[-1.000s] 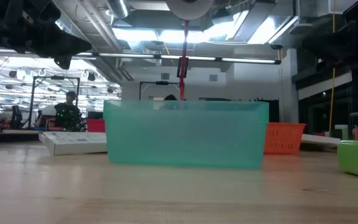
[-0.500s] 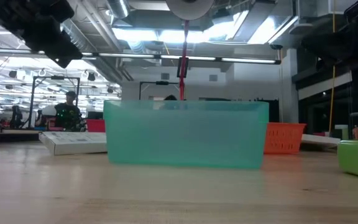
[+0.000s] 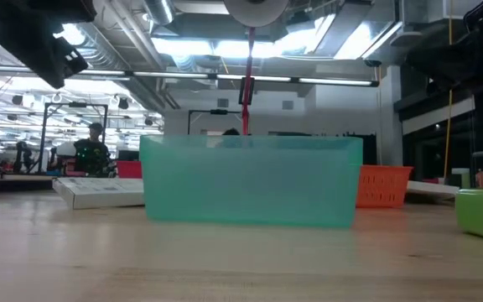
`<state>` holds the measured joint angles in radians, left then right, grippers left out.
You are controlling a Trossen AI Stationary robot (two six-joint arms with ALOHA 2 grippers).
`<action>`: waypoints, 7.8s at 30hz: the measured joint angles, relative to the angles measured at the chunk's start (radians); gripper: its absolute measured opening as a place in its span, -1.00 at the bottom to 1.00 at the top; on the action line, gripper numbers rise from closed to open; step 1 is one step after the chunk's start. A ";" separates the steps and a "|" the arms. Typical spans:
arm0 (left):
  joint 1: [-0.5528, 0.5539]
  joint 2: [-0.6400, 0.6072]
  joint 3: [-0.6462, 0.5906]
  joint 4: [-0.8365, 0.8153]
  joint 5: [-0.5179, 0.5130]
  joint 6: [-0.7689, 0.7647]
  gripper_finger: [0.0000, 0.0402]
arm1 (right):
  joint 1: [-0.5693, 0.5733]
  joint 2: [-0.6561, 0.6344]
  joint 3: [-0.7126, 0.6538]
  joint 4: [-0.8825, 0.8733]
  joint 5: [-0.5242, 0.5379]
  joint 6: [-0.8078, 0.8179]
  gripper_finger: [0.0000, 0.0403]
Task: Pick and place items into bin
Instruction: Put the pink charger adapter into the red basket
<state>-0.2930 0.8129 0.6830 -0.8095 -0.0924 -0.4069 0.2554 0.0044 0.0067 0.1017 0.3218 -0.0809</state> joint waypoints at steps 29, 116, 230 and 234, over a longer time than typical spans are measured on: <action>-0.322 0.454 0.314 -0.151 -0.044 -0.243 -0.98 | 0.000 0.000 0.000 -0.029 0.000 -0.006 -1.00; -0.414 0.753 0.224 -0.142 -0.123 -0.488 0.01 | 0.000 0.000 0.000 -0.028 -0.001 0.050 -1.00; -0.412 0.790 0.224 -0.081 -0.041 -0.391 0.36 | 0.001 0.000 0.000 -0.031 -0.012 0.077 -1.00; -0.412 0.790 0.224 -0.081 -0.041 -0.391 0.36 | 0.001 0.000 0.000 -0.031 -0.012 0.077 -1.00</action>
<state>-0.7052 1.6032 0.9070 -0.8907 -0.1329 -0.7979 0.2564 0.0048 0.0071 0.0711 0.3096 -0.0039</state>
